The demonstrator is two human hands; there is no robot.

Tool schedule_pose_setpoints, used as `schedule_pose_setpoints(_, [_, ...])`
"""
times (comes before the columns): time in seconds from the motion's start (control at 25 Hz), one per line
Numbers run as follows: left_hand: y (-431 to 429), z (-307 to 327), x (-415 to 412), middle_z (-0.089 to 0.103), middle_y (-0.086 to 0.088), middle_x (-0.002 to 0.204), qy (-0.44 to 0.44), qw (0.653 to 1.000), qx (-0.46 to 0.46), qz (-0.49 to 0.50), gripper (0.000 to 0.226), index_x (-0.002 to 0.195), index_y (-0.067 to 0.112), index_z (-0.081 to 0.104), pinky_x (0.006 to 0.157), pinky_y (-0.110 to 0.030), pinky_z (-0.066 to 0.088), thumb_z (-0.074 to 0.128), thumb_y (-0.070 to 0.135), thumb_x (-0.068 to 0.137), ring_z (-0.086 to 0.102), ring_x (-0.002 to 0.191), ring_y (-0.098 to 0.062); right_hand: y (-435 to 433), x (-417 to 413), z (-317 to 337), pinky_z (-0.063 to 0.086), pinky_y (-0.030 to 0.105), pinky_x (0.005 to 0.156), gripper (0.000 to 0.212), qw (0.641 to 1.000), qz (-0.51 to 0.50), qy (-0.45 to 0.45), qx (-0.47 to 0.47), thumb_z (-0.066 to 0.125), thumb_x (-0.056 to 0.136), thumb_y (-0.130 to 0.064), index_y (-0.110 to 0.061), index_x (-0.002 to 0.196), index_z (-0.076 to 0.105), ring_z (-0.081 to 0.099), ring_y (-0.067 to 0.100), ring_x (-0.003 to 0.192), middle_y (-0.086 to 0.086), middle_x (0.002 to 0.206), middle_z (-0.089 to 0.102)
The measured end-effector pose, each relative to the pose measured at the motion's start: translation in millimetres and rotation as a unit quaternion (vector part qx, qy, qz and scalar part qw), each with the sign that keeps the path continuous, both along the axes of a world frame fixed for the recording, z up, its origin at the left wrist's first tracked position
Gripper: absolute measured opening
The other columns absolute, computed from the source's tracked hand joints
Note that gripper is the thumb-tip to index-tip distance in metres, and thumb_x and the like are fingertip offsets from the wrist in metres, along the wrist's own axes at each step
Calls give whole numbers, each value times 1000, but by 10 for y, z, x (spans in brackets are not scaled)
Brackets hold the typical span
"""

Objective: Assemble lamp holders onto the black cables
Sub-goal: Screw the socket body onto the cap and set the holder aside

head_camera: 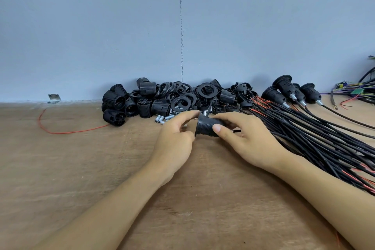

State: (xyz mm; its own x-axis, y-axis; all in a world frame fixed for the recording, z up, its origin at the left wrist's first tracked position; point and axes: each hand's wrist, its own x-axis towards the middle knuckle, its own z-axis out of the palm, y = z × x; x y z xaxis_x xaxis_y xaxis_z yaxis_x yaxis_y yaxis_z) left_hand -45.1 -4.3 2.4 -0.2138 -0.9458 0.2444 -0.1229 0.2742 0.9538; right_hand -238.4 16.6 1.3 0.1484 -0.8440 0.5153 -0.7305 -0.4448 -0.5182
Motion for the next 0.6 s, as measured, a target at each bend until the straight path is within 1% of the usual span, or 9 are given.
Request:
schedule_pose_setpoints(0.04, [9, 1, 1, 72, 28, 107, -1, 1000, -10, -2, 63, 105, 45, 70, 84, -6, 47, 48, -11, 87, 61, 101, 17, -10, -18, -1, 54, 38, 83, 22, 1000, -12, -12, 3, 57, 97, -41, -32, 113, 69, 65, 4, 92, -14, 96, 72])
schedule_pose_setpoints(0.12, [26, -13, 0, 66, 29, 120, -13, 999, -45, 3, 69, 107, 43, 71, 96, -5, 42, 46, -16, 82, 54, 116, 17, -23, -56, 3, 54, 35, 83, 18, 998, -35, -44, 4, 58, 99, -38, -32, 110, 70, 66, 5, 90, -15, 91, 71])
schedule_pose_setpoints(0.16, [29, -29, -2, 64, 28, 126, -22, 998, -61, 9, 69, 104, 43, 72, 102, -7, 39, 45, -16, 81, 52, 123, 14, -28, -68, 6, 53, 33, 82, 18, 997, -45, -61, 3, 58, 99, -37, -32, 110, 70, 66, 5, 90, -16, 89, 71])
schedule_pose_setpoints(0.24, [28, -53, -4, 62, 27, 128, -46, 996, -70, 26, 67, 94, 45, 72, 108, -13, 37, 46, -15, 82, 51, 126, 9, -26, -69, 19, 53, 31, 85, 21, 995, -56, -88, 1, 58, 99, -37, -30, 114, 71, 67, 4, 92, -18, 90, 71])
schedule_pose_setpoints(0.28, [24, -58, -3, 62, 28, 125, -60, 996, -65, 31, 64, 90, 45, 71, 107, -12, 36, 46, -14, 83, 52, 125, 8, -19, -62, 23, 54, 32, 87, 22, 994, -53, -93, 2, 58, 99, -36, -29, 115, 71, 67, 4, 94, -18, 93, 71])
schedule_pose_setpoints(0.32, [19, -56, -2, 63, 31, 119, -71, 995, -58, 30, 63, 87, 44, 71, 102, -6, 34, 46, -14, 83, 52, 121, 11, -11, -53, 27, 55, 32, 88, 22, 994, -47, -94, 3, 59, 99, -36, -28, 115, 71, 67, 4, 95, -18, 94, 71])
schedule_pose_setpoints(0.4, [16, -40, 5, 65, 43, 103, -77, 996, -46, 12, 66, 85, 44, 72, 84, 7, 32, 42, -15, 81, 52, 108, 25, 4, -36, 31, 55, 29, 86, 19, 996, -27, -89, 4, 59, 98, -35, -29, 112, 71, 67, 3, 95, -20, 95, 71])
schedule_pose_setpoints(0.44, [18, -27, 5, 65, 46, 99, -77, 996, -41, 2, 69, 87, 46, 72, 79, 9, 32, 41, -15, 80, 51, 104, 29, 11, -28, 33, 54, 27, 85, 18, 996, -16, -84, 7, 59, 99, -35, -30, 111, 71, 67, 3, 95, -20, 96, 71])
schedule_pose_setpoints(0.6, [-11, -6, 1, 69, 38, 104, -47, 999, -23, -3, 74, 99, 53, 69, 79, 2, 40, 41, -14, 81, 56, 106, 22, 19, 0, 31, 50, 24, 84, 17, 999, 13, -49, 17, 61, 99, -34, -30, 113, 70, 67, 3, 94, -12, 97, 73])
